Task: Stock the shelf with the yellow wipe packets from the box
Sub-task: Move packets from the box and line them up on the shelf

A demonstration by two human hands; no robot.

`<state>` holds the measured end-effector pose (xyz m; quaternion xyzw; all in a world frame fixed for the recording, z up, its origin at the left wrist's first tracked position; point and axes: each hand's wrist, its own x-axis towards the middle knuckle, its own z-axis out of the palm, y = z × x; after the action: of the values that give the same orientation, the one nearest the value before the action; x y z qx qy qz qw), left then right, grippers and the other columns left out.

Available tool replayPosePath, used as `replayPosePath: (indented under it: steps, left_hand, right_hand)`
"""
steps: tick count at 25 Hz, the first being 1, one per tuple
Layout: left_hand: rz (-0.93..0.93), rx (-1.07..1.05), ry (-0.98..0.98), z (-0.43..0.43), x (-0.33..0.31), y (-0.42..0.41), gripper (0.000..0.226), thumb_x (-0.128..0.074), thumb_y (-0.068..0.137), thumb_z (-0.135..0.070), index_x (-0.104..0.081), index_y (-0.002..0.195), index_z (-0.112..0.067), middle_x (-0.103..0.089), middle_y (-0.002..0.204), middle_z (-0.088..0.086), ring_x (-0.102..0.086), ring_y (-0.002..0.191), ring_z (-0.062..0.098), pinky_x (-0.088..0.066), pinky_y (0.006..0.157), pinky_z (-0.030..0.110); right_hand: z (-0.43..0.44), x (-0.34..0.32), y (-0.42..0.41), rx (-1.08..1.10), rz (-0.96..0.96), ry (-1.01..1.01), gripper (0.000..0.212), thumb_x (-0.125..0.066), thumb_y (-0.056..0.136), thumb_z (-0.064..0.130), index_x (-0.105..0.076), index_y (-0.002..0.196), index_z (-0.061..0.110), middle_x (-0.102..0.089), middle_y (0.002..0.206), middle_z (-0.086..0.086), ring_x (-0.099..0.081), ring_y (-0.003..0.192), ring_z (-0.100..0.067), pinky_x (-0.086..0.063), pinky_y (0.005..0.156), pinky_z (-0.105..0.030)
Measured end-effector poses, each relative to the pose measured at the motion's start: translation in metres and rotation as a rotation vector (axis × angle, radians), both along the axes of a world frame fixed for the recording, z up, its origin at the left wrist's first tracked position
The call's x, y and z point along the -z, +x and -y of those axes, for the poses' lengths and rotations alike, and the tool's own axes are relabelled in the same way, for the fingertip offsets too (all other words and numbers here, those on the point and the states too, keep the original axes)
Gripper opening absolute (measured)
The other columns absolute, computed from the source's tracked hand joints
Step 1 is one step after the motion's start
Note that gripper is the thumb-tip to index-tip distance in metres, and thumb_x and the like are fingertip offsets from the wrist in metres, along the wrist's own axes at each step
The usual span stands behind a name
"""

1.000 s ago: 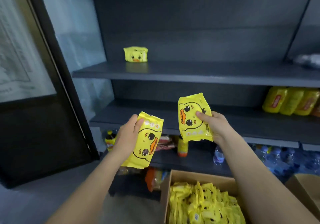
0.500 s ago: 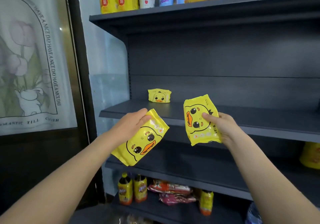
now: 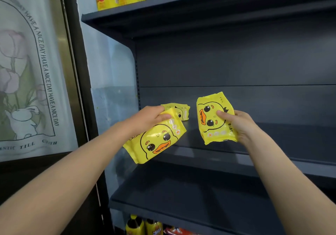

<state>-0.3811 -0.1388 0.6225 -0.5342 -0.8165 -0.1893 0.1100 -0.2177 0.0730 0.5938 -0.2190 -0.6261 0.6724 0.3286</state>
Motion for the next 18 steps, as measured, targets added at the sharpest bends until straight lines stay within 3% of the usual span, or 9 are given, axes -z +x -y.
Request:
replayPosePath:
  steps: [6,12,18]
  left_hand:
    - [-0.066,0.123,-0.032,-0.046,-0.003,-0.101,0.036,-0.046,0.093,-0.043,-0.035,0.064,-0.023,-0.04,0.064,-0.007,-0.037,0.057,0.005,-0.028,0.052,0.022]
    - [-0.113,0.22,-0.11,-0.116,-0.009,-0.216,0.037,-0.049,0.09,-0.047,-0.043,0.073,-0.015,-0.04,0.064,-0.005,-0.035,0.057,0.011,-0.026,0.053,0.029]
    - [-0.187,0.327,-0.153,-0.195,0.01,-0.273,0.039,-0.049,0.09,-0.047,-0.039,0.076,-0.012,-0.039,0.067,-0.002,-0.042,0.069,0.02,-0.028,0.059,0.03]
  right_hand:
    - [-0.029,-0.003,-0.073,0.073,-0.018,0.027,0.02,-0.07,0.082,0.018,-0.06,0.097,0.009,-0.071,0.084,-0.01,-0.07,0.059,-0.022,-0.057,0.049,-0.033]
    - [-0.058,-0.007,-0.145,0.193,0.016,0.079,0.021,-0.069,0.083,0.02,-0.059,0.1,0.013,-0.071,0.085,-0.008,-0.07,0.061,-0.02,-0.055,0.044,-0.029]
    - [-0.076,-0.002,-0.197,0.308,0.053,0.128,0.027,-0.071,0.082,0.018,-0.061,0.105,0.01,-0.071,0.088,-0.009,-0.069,0.07,-0.024,-0.058,0.055,-0.033]
